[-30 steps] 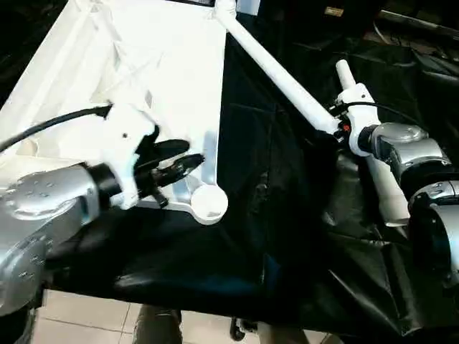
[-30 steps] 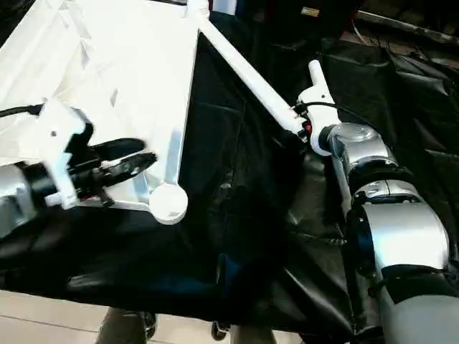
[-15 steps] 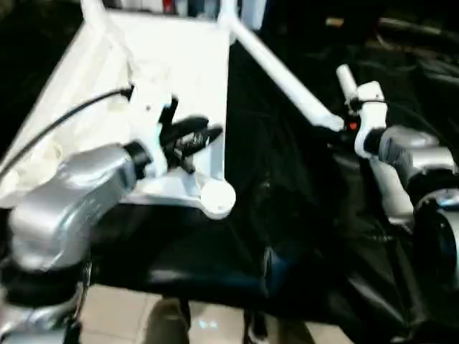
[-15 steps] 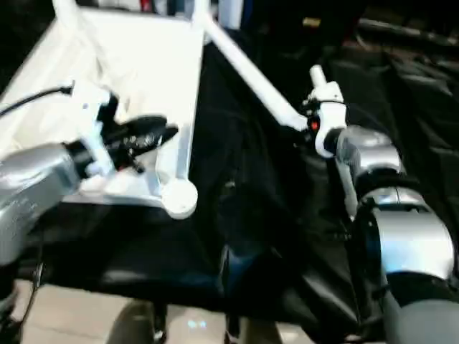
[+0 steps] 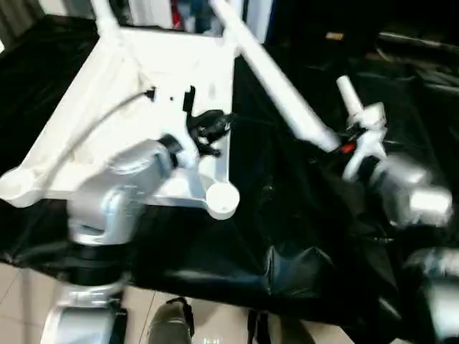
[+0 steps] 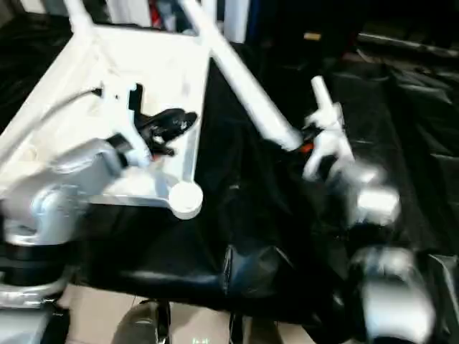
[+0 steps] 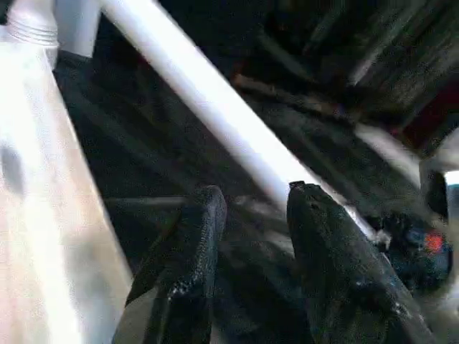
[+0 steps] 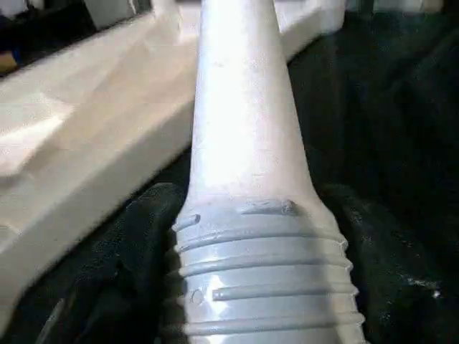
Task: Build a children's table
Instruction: Pick table leg
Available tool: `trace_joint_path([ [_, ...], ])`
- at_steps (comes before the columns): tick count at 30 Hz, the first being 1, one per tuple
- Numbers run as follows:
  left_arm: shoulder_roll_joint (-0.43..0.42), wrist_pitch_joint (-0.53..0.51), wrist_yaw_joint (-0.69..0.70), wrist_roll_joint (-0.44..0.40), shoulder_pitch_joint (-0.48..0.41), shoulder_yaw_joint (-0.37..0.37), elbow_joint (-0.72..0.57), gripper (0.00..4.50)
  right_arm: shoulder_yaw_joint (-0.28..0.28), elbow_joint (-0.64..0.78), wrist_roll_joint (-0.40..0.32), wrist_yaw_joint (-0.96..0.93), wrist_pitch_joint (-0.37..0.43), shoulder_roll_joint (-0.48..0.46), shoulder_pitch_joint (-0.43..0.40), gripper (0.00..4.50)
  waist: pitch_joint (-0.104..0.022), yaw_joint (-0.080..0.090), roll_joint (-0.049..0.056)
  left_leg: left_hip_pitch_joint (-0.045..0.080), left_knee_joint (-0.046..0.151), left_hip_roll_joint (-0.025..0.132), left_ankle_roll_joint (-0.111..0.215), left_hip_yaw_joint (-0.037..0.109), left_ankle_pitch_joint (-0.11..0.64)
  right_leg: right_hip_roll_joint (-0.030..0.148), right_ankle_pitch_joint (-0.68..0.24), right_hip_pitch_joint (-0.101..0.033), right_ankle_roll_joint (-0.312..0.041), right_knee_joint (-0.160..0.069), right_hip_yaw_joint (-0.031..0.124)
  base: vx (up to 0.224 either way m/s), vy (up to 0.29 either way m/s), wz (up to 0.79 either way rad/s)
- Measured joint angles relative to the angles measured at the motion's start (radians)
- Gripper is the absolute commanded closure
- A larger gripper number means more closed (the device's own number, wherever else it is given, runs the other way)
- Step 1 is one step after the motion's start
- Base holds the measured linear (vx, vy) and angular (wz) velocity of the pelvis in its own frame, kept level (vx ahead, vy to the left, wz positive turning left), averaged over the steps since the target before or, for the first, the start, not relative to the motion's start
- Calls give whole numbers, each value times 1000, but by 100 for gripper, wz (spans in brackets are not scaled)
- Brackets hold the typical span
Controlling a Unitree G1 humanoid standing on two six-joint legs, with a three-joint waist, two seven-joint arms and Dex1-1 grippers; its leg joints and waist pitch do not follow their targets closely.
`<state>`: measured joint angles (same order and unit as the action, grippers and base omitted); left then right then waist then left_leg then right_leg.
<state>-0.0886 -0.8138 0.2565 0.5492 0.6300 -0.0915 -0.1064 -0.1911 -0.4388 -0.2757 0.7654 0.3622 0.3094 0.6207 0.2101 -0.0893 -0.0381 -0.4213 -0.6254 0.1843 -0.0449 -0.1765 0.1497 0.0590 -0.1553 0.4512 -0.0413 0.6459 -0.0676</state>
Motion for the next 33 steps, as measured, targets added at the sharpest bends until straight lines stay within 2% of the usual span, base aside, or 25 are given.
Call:
trace_joint_path([
  [4,78,-5,-58,50,47,-65,56,242,8,180,-39,-67,58,-77,-57,171,-17,2,-26,1,3,2,-3,1,-1,-1,-1,0,6,-1,-3,0,0,0],
  [6,122,-9,-77,70,54,-91,95,239,21,292,-54,-113,96,-128,-111,171,-24,0,-31,1,4,2,-3,1,-2,-1,-1,-1,8,-4,-3,0,0,0],
  [9,186,-11,-99,113,65,-132,163,199,69,417,-82,-159,158,-189,-172,172,-26,0,-28,0,5,2,-3,1,-2,-1,6,-5,15,-16,-3,0,0,0],
  [11,196,-10,-113,123,84,-137,191,196,80,443,-87,-176,181,-189,-182,172,-26,0,-28,1,5,2,-2,1,-1,-1,8,-9,17,-22,-3,0,0,0],
  [13,199,4,-119,125,111,-151,220,159,83,481,-89,-189,195,-188,-194,172,-27,0,-27,2,6,2,-2,2,-1,-1,9,-14,19,-29,-5,0,0,0],
  [17,216,7,-132,170,134,-193,251,152,125,543,-89,-197,215,-198,-230,172,-30,-1,-27,2,7,1,-2,1,-1,0,12,-17,21,-36,-4,0,0,0],
  [21,217,0,-139,205,134,-225,264,152,152,579,-88,-224,238,-200,-244,172,-30,-3,-26,2,7,1,-2,1,-1,0,14,-16,21,-34,-4,0,0,0],
  [23,217,-5,-142,213,134,-230,264,180,161,585,-86,-234,239,-201,-246,172,-30,-5,-26,2,7,1,-2,2,-1,0,14,-16,21,-34,-5,0,0,0],
  [28,212,-16,-178,221,136,-248,269,200,183,588,-73,-259,239,-208,-247,172,-31,-5,-25,2,7,1,-2,2,-1,0,15,-16,21,-34,-5,0,0,0],
  [31,207,-34,-199,235,151,-263,272,231,197,595,-66,-269,237,-201,-249,172,-31,-7,-25,2,7,1,-2,2,-1,0,15,-16,21,-33,-5,0,0,0],
  [33,204,-42,-199,244,154,-265,273,239,202,596,-63,-270,235,-196,-249,172,-35,-9,-19,2,7,1,-2,2,-1,0,15,-17,21,-34,-4,0,0,0],
])
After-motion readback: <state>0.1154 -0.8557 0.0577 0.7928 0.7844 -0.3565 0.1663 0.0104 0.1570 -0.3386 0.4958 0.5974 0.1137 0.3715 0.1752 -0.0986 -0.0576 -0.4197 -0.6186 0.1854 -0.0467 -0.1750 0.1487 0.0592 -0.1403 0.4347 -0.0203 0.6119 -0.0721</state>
